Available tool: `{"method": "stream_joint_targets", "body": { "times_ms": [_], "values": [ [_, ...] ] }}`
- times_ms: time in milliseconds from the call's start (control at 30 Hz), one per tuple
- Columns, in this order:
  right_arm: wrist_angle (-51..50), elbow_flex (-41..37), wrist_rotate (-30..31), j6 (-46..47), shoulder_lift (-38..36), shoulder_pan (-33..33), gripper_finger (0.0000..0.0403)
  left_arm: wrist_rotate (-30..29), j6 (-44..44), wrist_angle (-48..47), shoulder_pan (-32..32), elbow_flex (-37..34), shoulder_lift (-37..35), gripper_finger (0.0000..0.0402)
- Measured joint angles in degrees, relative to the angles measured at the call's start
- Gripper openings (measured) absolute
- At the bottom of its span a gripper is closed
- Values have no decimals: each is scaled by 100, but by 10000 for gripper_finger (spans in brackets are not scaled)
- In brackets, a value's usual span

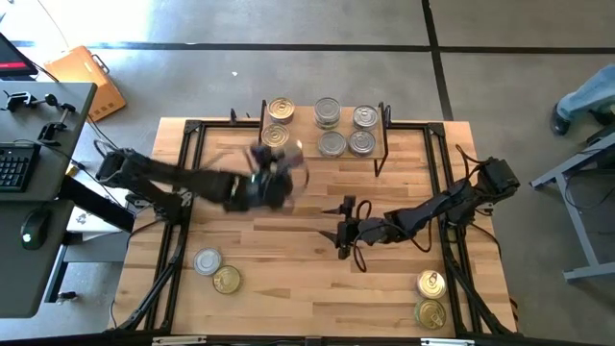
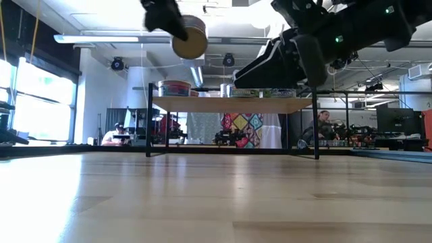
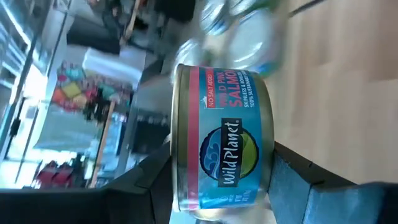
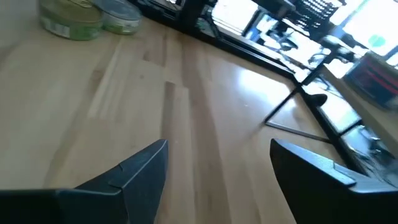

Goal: Stack canned seafood by type on shelf
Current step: Stack the blue pink tuna can on top of the other blue pink tuna can on the shelf

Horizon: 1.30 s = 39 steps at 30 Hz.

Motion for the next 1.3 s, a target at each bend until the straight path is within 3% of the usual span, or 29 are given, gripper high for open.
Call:
{"method": "stream_joint_targets", "body": {
  "times_ms": [200,367,500,667,1033,1300],
  "values": [
    [2,0,-41,21,2,-3,275,1239,1587,392,1981,413,0,177],
    [-31,0,-50,165,2,-4,275,2428,2272,719,3275,411,33,177],
    [-112,0,-52,233,2,-4,275,3093,2536,735,3847,408,35,177],
    [-118,-2,-52,234,2,-4,275,3785,2802,752,4060,408,37,183],
    [-109,-2,-50,295,2,-4,275,3513,3099,1224,4077,408,364,191],
    [-129,-2,-32,306,2,-4,275,2913,3140,1163,4068,402,608,192]
  ]
}}
